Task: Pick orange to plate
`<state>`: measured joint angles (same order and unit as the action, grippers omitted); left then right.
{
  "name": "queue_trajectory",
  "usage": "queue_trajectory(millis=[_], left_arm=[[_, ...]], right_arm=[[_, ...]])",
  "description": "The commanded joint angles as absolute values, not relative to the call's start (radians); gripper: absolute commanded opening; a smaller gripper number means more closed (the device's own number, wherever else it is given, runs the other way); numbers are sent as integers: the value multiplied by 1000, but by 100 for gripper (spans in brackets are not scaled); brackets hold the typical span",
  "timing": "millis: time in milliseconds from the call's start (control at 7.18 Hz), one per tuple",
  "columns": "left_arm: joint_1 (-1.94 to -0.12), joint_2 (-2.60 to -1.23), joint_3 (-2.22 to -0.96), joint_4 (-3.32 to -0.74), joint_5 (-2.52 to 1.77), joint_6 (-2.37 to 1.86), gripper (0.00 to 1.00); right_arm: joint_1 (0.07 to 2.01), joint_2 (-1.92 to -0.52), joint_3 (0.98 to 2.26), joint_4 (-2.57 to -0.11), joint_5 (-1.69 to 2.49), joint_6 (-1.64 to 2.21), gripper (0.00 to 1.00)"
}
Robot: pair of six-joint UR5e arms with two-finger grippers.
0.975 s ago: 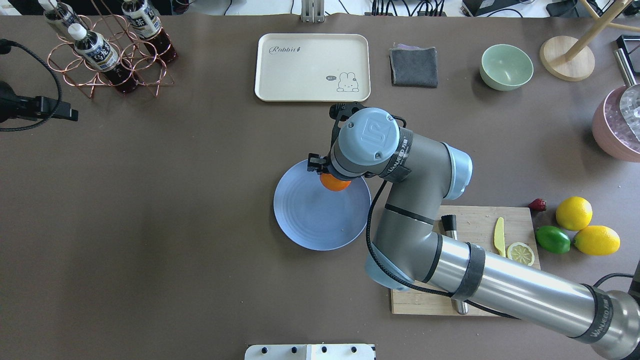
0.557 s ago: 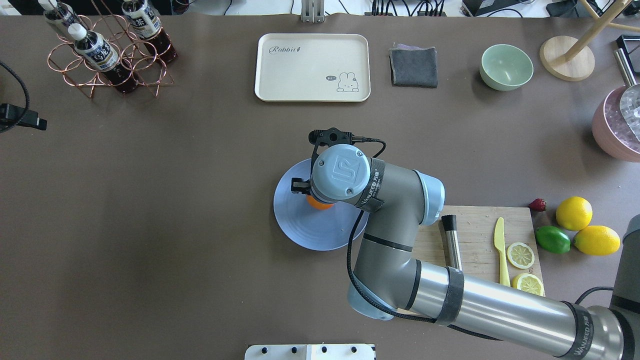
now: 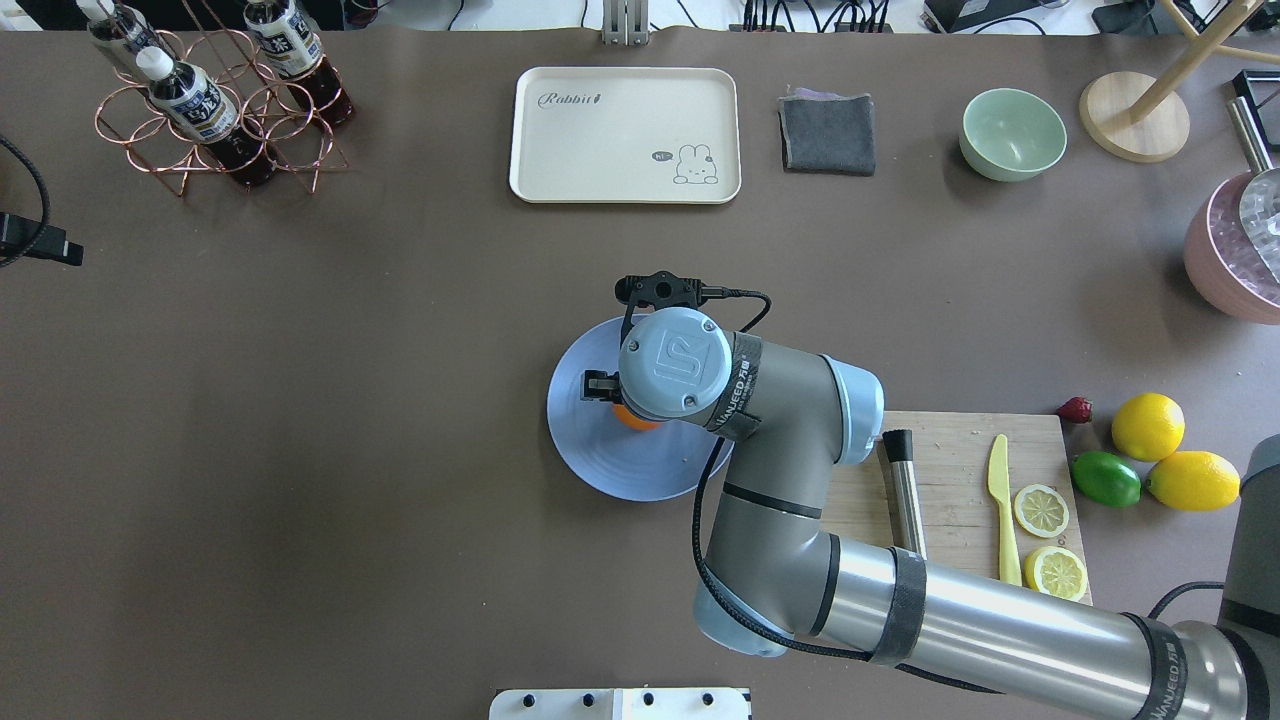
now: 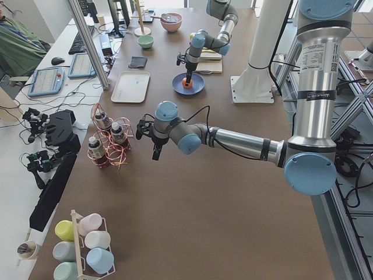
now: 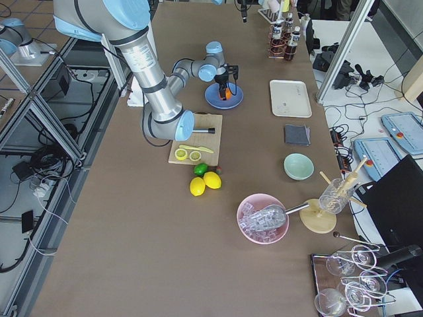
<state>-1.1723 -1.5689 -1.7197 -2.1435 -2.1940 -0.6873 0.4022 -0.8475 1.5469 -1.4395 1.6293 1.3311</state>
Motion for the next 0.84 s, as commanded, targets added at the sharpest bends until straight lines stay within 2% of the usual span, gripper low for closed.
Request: queue_trajectory(millis=[0,279,418,697], left_arm=[[-1180,-1565,-1721,-2138,-2195,-667,98],[-1277,-1540,-1697,-2129,-2200,-487,98],[-1301,-1517,-1697,-2129,-2212,-445,98],[-1405,-1499,-1681,-2070,-2269,-261,98]], right_arm=[[419,-853,1558,-1457,1641,1324,100],[506,-854,1703,-1624,1754,1275,100],[570,-854,1736,-1656,1831,1253,100],[763,-946,1834,-1722,2033,1092,100]])
